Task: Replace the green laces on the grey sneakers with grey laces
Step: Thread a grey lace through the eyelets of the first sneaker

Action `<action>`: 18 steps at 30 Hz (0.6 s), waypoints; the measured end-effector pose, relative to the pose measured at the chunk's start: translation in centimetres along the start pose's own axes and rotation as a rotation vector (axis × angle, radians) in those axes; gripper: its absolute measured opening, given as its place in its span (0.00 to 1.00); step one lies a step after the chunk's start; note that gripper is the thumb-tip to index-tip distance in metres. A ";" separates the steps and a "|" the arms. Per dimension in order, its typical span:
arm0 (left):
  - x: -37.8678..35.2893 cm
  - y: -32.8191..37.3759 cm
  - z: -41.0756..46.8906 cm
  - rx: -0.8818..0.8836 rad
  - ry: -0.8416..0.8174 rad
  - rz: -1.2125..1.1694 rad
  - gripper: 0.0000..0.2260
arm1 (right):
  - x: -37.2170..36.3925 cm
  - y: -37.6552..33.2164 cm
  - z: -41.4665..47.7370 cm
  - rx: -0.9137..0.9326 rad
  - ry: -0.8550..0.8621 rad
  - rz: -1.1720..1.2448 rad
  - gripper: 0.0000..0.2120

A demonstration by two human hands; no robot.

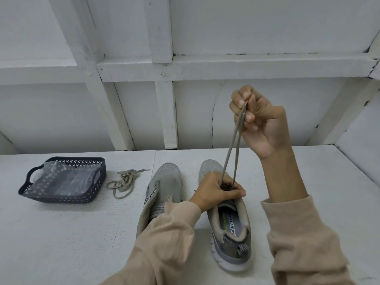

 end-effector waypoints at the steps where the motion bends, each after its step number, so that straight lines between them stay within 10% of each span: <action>1: 0.0 0.0 0.0 0.005 -0.001 -0.007 0.05 | 0.0 -0.3 0.1 0.015 0.002 -0.024 0.05; 18: -0.4 -0.6 0.2 0.032 -0.037 0.001 0.09 | -0.1 1.8 1.9 -0.092 0.024 0.610 0.05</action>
Point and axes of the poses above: each hand's wrist, its own z-axis towards the middle knuckle, its own x-axis out of the back of the hand, y = z × x, the point moved 6 cm from there along z, towards the middle knuckle, and after that the axes turned 6 degrees about y, right-handed, at the moved point
